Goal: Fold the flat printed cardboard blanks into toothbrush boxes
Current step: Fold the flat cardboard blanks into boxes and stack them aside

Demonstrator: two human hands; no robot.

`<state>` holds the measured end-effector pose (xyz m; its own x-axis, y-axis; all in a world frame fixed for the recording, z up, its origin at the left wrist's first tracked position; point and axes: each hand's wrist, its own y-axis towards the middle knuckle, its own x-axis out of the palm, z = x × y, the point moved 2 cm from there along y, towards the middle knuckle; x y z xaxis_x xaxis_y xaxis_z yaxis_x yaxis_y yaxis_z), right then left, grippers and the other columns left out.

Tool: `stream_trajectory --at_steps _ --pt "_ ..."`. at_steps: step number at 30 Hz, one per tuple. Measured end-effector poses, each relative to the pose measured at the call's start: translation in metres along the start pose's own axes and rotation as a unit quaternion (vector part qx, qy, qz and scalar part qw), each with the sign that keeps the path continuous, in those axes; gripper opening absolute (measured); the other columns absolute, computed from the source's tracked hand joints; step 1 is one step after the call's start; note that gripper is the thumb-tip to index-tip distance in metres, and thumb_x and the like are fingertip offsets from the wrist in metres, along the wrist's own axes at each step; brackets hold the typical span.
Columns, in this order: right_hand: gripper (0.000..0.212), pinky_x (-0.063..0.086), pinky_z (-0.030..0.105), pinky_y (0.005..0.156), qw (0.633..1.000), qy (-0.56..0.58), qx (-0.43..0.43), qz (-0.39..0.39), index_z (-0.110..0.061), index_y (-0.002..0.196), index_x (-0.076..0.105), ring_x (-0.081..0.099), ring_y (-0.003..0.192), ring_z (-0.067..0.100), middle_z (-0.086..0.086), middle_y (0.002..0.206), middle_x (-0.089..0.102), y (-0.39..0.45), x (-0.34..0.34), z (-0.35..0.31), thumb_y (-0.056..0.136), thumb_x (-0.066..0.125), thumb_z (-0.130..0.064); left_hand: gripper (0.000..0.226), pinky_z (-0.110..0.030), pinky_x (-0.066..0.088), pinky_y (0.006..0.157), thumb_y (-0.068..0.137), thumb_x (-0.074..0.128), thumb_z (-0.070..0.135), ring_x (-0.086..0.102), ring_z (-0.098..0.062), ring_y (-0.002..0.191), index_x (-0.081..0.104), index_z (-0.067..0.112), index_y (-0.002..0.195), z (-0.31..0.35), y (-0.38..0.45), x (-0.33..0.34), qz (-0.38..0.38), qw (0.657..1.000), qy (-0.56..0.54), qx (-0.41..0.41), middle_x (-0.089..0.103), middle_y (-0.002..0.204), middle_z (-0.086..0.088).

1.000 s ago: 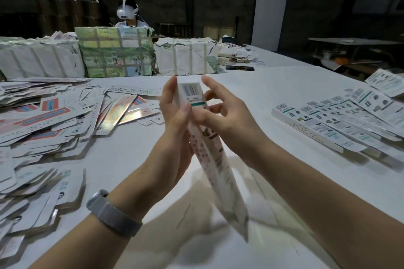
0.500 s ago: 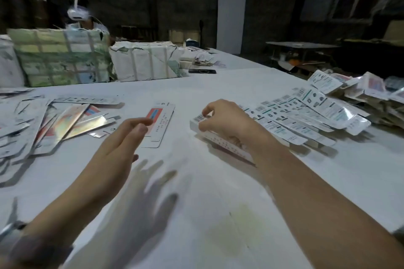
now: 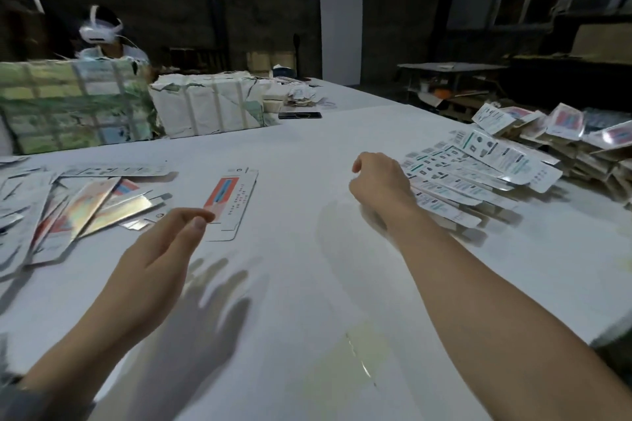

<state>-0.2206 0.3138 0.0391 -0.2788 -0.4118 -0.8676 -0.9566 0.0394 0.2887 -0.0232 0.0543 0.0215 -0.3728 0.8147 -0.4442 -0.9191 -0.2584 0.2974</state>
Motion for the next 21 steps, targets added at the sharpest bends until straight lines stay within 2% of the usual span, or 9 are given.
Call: stream_trajectory --at_steps 3,5,7,9,11,13,16,18,21 --pt "0.018 0.048 0.031 0.075 0.982 0.184 -0.050 -0.012 -0.025 0.103 0.065 0.059 0.094 0.021 -0.003 0.092 0.059 -0.011 0.000 -0.030 0.087 0.060 -0.018 0.027 -0.043 0.046 0.094 0.086 0.045 0.059 0.059 -0.008 0.105 0.063 0.046 0.101 0.000 0.001 -0.005 0.013 0.999 0.052 0.002 0.065 0.113 0.020" --pt "0.009 0.043 0.024 0.061 0.938 0.325 -0.092 -0.073 -0.026 0.093 0.067 0.054 0.070 0.011 -0.007 0.073 0.054 -0.028 0.000 -0.058 0.088 0.065 -0.019 0.016 -0.037 0.041 0.090 0.095 0.053 0.043 0.056 -0.014 0.106 0.061 0.040 0.109 -0.005 0.005 -0.012 0.046 0.989 0.142 0.022 0.064 0.124 0.010" --pt "0.009 0.038 0.018 0.055 0.890 0.407 -0.137 -0.154 -0.027 0.090 0.068 0.048 0.059 0.004 -0.013 0.066 0.056 -0.051 0.000 -0.082 0.090 0.067 -0.019 0.030 -0.040 0.039 0.097 0.095 0.054 0.032 0.051 -0.025 0.117 0.059 0.027 0.125 -0.015 0.012 -0.024 0.073 0.966 0.249 0.014 0.058 0.134 -0.003" --pt "0.011 0.037 0.016 0.052 0.848 0.450 -0.174 -0.218 -0.026 0.091 0.069 0.048 0.058 0.004 -0.015 0.064 0.059 -0.072 0.003 -0.100 0.092 0.065 -0.016 0.042 -0.045 0.034 0.107 0.094 0.053 0.032 0.043 -0.035 0.127 0.051 0.025 0.135 -0.027 0.017 -0.042 0.088 0.931 0.352 -0.046 0.053 0.139 -0.010" --pt "0.012 0.036 0.019 0.052 0.813 0.485 -0.183 -0.264 -0.024 0.092 0.070 0.047 0.061 0.007 -0.007 0.070 0.060 -0.090 0.008 -0.110 0.093 0.064 -0.014 0.049 -0.049 0.031 0.110 0.092 0.051 0.037 0.036 -0.040 0.132 0.041 0.027 0.140 -0.041 0.017 -0.058 0.085 0.887 0.437 -0.123 0.049 0.141 -0.013" --pt "0.011 0.035 0.023 0.054 0.787 0.507 -0.186 -0.300 -0.024 0.092 0.072 0.048 0.063 0.009 -0.001 0.075 0.059 -0.103 0.012 -0.117 0.093 0.064 -0.017 0.054 -0.058 0.022 0.114 0.091 0.049 0.041 0.024 -0.045 0.139 0.034 0.029 0.141 -0.054 0.014 -0.071 0.075 0.857 0.475 -0.186 0.042 0.145 -0.015" --pt "0.009 0.037 0.022 0.055 0.769 0.505 -0.199 -0.339 -0.030 0.088 0.074 0.051 0.067 0.010 -0.006 0.072 0.058 -0.119 0.016 -0.123 0.084 0.066 -0.029 0.059 -0.068 0.006 0.113 0.090 0.048 0.039 0.003 -0.053 0.145 0.028 0.031 0.144 -0.065 0.013 -0.090 0.081 0.836 0.480 -0.253 0.029 0.153 -0.019" --pt "0.009 0.037 0.023 0.056 0.763 0.502 -0.205 -0.352 -0.028 0.091 0.074 0.052 0.069 0.010 -0.006 0.073 0.059 -0.126 0.019 -0.125 0.088 0.066 -0.027 0.061 -0.069 0.008 0.112 0.088 0.048 0.037 0.006 -0.055 0.144 0.027 0.032 0.146 -0.067 0.013 -0.102 0.097 0.818 0.482 -0.299 0.028 0.154 -0.020" --pt "0.010 0.038 0.023 0.057 0.758 0.499 -0.212 -0.364 -0.025 0.097 0.074 0.053 0.070 0.011 -0.006 0.074 0.060 -0.135 0.022 -0.128 0.092 0.065 -0.024 0.055 -0.061 0.024 0.108 0.088 0.046 0.030 0.033 -0.051 0.132 0.031 0.032 0.141 -0.072 0.011 -0.110 0.090 0.807 0.482 -0.328 0.044 0.142 -0.020"
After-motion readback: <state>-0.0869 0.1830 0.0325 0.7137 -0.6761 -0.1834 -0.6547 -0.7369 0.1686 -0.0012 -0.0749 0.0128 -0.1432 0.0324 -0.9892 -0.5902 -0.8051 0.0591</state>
